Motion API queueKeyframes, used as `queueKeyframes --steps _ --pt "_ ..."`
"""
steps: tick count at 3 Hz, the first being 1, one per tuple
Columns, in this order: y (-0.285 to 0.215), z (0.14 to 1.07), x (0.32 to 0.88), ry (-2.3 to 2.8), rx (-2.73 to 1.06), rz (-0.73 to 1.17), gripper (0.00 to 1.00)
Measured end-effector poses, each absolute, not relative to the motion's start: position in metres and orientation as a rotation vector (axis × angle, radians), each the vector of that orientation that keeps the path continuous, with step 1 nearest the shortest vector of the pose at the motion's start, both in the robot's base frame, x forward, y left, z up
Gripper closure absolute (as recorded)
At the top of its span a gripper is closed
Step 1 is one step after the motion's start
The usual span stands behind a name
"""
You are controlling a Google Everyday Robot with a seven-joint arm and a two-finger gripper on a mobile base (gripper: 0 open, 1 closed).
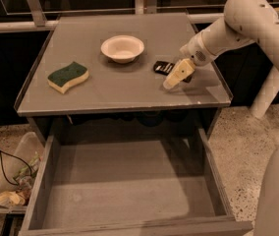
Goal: Place rxbar chocolate into top drawer
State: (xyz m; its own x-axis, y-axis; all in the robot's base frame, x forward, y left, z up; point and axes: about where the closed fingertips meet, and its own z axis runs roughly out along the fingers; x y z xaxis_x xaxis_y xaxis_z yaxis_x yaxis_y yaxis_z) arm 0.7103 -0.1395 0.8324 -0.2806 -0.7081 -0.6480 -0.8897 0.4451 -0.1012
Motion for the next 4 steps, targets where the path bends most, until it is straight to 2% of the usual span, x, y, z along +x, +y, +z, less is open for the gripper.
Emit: queueKeyframes --steps 1,4 --pt "-0.1395 0.8324 0.7103 2.070 -1.333 0.373 0.18" --pt "-0.1394 0.8323 0.7103 2.070 -1.333 0.373 0.87"
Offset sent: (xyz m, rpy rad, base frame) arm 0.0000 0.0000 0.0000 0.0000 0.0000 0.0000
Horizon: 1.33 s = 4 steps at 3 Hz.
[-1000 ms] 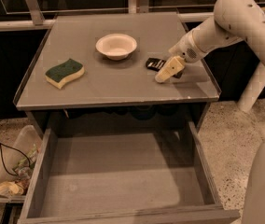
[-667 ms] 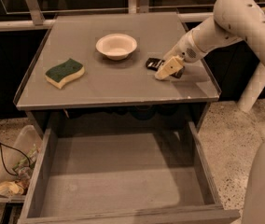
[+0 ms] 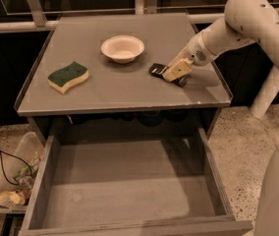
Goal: Place rxbar chocolate into top drawer
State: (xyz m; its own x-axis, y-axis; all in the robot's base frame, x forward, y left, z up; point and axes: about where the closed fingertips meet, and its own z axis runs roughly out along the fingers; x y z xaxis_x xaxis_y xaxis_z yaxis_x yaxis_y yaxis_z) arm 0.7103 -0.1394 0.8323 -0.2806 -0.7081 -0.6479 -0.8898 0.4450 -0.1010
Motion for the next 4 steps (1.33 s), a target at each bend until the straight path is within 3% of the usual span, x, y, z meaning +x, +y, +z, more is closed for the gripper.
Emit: queueKeyframes --steps 1,4 --pt "-0.139 0.832 0.710 2.070 -1.333 0.373 1.00" --pt "-0.140 0.844 0.689 2.129 -1.334 0.316 1.00"
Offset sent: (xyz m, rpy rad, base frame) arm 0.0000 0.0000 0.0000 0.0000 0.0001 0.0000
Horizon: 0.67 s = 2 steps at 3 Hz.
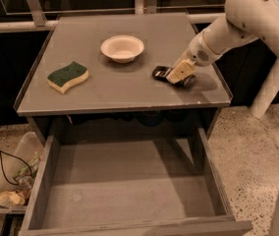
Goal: Place rxbar chocolate into top drawer
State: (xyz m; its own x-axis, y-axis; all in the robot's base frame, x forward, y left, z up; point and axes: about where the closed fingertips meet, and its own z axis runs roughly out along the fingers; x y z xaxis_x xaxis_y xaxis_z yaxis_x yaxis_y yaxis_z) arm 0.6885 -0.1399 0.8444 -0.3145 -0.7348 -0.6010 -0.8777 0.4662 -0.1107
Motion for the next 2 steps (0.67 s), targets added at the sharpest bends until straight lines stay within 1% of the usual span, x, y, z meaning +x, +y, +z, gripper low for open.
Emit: queueKeyframes --steps 2 --pt "-0.142 0.875 0.651 2.122 -1.392 0.247 1.00"
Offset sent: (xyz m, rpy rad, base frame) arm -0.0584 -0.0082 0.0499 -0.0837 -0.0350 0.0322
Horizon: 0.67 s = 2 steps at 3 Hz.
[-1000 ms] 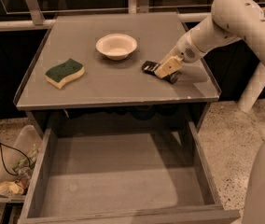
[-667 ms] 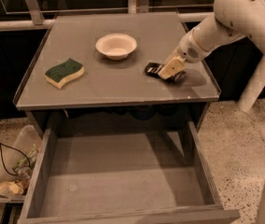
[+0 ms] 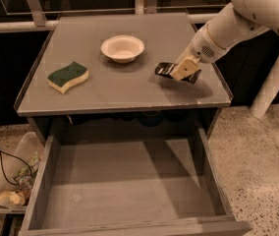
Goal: Place rxbar chocolate into top drawer
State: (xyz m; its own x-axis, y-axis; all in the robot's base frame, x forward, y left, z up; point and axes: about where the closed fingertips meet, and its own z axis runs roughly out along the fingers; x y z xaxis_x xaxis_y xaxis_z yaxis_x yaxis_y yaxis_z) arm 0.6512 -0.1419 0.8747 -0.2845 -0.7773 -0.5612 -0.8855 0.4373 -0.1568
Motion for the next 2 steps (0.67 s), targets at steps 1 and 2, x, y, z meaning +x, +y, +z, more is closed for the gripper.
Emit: queueKeyframes --steps 1,2 --pt "-0.147 0.886 0.626 2.095 -1.417 0.217 1.00" --pt "-0.161 0.889 0.574 2.011 -1.447 0.304 1.00"
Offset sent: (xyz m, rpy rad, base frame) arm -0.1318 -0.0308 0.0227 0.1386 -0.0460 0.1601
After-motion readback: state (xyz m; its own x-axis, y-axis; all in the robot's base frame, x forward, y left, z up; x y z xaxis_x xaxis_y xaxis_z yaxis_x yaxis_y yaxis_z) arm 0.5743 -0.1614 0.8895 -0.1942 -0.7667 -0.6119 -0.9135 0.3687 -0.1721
